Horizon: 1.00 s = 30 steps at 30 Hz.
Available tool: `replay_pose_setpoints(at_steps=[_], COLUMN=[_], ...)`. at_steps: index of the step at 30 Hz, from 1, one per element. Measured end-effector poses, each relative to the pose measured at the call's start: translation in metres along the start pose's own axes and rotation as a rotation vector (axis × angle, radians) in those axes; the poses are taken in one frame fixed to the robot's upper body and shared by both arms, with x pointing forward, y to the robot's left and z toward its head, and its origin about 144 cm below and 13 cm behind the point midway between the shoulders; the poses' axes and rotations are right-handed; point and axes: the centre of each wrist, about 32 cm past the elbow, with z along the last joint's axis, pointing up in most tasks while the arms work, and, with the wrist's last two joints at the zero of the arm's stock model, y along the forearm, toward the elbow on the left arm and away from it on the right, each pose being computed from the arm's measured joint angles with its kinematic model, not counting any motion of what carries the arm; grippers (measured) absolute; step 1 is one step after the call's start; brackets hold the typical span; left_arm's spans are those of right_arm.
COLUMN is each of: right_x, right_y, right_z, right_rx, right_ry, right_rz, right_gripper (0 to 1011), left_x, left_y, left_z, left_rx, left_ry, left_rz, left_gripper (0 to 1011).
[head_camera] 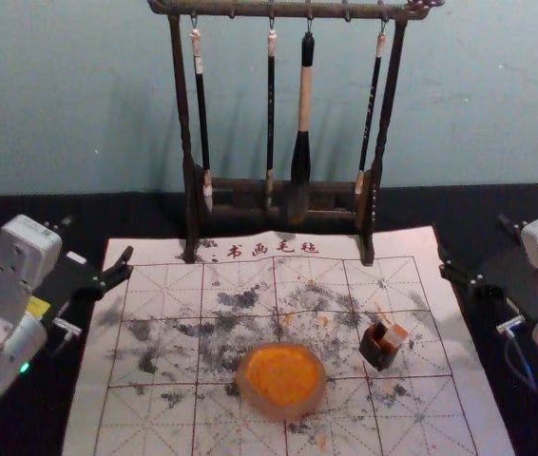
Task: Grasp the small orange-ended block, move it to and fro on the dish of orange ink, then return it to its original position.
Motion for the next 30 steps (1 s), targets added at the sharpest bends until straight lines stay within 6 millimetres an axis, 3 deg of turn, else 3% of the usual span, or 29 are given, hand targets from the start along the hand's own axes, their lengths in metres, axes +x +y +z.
replay_pose_setpoints(at_steps=[30], right_x=[0.0052], right_y=[-0.0014], right_z=[0.0008], right_rx=[0.029], right_ry=[0.002], right_rz=[0.011], right_gripper=[1002], left_x=[0.0], left_y=[0.0], left_z=[0.0], left_rx=[0.0], left_ry=[0.0], left_rz=[0.0], left_gripper=[1001])
